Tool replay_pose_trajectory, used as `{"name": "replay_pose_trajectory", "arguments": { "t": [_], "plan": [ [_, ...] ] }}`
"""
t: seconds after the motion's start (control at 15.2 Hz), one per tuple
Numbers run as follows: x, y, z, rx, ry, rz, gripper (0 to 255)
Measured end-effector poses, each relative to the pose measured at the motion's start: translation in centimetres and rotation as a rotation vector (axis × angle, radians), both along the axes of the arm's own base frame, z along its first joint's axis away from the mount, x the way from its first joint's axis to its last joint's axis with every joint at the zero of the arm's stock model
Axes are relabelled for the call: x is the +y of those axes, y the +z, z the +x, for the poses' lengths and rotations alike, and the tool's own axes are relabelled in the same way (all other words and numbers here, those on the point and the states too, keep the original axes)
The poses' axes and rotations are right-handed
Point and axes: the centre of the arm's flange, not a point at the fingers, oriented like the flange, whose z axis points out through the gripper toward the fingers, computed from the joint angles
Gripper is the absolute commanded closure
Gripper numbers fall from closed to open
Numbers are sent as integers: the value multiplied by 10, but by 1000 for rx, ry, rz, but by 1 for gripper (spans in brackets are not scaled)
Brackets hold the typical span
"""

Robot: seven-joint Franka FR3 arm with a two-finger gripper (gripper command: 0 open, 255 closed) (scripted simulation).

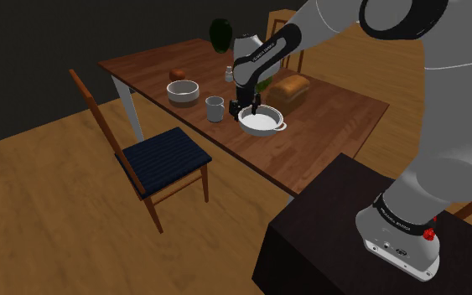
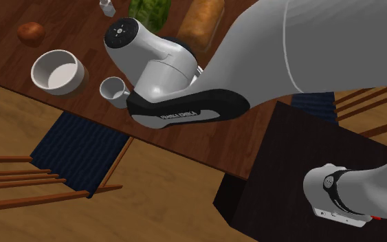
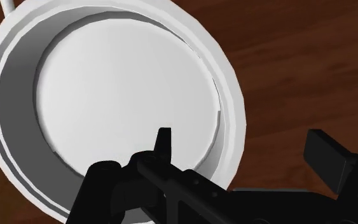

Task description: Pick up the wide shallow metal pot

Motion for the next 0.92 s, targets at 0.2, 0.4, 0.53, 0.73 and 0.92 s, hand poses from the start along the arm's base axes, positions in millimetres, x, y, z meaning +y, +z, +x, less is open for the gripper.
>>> {"name": "replay_pose_trajectory", "arguments": {
  "t": [0.2,0.4,0.53,0.73,0.92],
  "plan": [
    [0,-18,3,-1,0,0,0],
    [1,-32,2,-1,-1,0,0],
    [1,-36,2,-1,-1,0,255],
    [1,-36,2,-1,-1,-1,255],
    [1,-36,2,-1,-1,-1,255]
  ]
}}
